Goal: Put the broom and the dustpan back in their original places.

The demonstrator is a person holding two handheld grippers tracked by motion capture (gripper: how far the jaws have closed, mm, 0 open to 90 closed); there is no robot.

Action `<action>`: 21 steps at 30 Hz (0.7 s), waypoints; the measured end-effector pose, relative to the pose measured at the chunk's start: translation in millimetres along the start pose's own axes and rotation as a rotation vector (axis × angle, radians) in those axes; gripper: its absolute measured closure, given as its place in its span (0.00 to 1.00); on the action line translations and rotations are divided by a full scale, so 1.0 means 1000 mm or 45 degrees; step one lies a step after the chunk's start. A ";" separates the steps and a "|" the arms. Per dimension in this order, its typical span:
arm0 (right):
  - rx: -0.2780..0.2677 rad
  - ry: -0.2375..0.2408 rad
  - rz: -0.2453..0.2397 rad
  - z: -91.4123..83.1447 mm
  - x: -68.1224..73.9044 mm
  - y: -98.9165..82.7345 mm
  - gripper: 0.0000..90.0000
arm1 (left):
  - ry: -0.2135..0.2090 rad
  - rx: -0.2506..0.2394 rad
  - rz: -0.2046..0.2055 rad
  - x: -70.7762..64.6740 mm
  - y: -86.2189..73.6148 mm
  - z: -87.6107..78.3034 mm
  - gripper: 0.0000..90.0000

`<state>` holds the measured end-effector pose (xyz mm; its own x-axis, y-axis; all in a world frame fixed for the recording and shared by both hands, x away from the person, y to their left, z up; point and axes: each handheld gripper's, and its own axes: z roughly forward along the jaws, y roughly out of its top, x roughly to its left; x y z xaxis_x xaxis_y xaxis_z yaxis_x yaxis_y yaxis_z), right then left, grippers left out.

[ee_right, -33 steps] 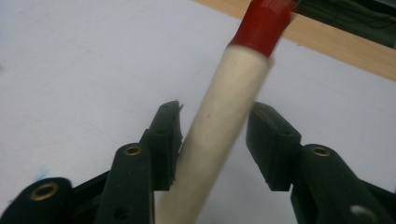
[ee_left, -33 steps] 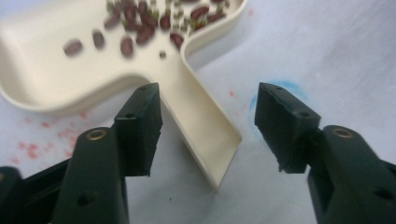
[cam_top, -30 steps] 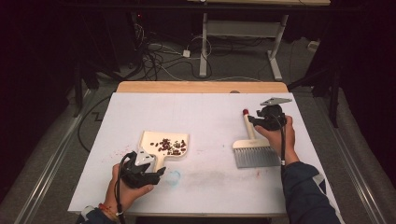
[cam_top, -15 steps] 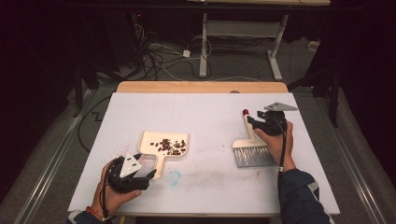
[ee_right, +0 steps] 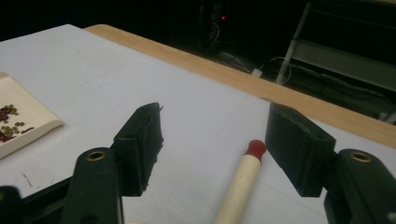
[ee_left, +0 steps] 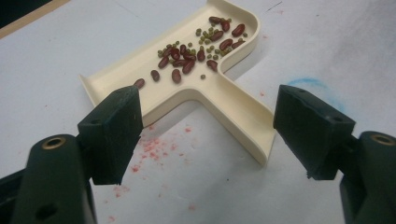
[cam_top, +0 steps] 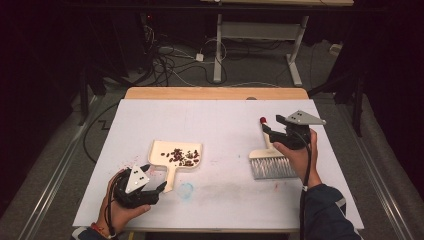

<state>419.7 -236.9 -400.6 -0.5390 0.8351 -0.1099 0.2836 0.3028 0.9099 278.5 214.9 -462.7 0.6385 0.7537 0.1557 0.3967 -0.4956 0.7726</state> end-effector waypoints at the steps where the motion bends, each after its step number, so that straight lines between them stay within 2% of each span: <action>1: -0.010 0.005 0.003 -0.001 0.000 0.001 0.38 | -0.002 0.006 0.004 0.000 0.000 0.001 0.26; 3: -0.035 0.014 0.010 -0.003 0.001 0.002 0.37 | 0.000 0.013 0.007 0.000 0.000 0.002 0.26; 7: -0.059 -0.009 0.011 -0.006 0.003 0.005 0.28 | -0.007 0.015 0.015 0.000 0.000 0.003 0.25; 8: -0.065 -0.016 0.015 -0.007 0.004 0.005 0.29 | -0.005 0.019 0.015 0.000 0.000 0.004 0.25; 11: -0.073 -0.012 -0.005 -0.009 0.006 0.007 0.27 | 0.006 0.027 0.016 -0.001 0.000 0.004 0.24; 13: -0.076 0.008 0.008 -0.011 0.009 0.007 0.26 | 0.004 0.023 0.022 -0.001 0.000 0.004 0.23; 16: -0.053 0.010 -0.004 -0.012 0.014 0.008 0.22 | 0.003 0.022 0.023 -0.002 0.000 0.004 0.22; 21: -0.076 0.010 -0.024 -0.021 0.019 0.011 0.19 | 0.005 0.021 0.019 -0.001 0.000 0.004 0.22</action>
<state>395.5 -227.4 -384.1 -0.5501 0.8258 -0.1240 0.2258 0.2901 0.9300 280.5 211.9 -465.3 0.6421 0.7476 0.1695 0.3977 -0.5139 0.7601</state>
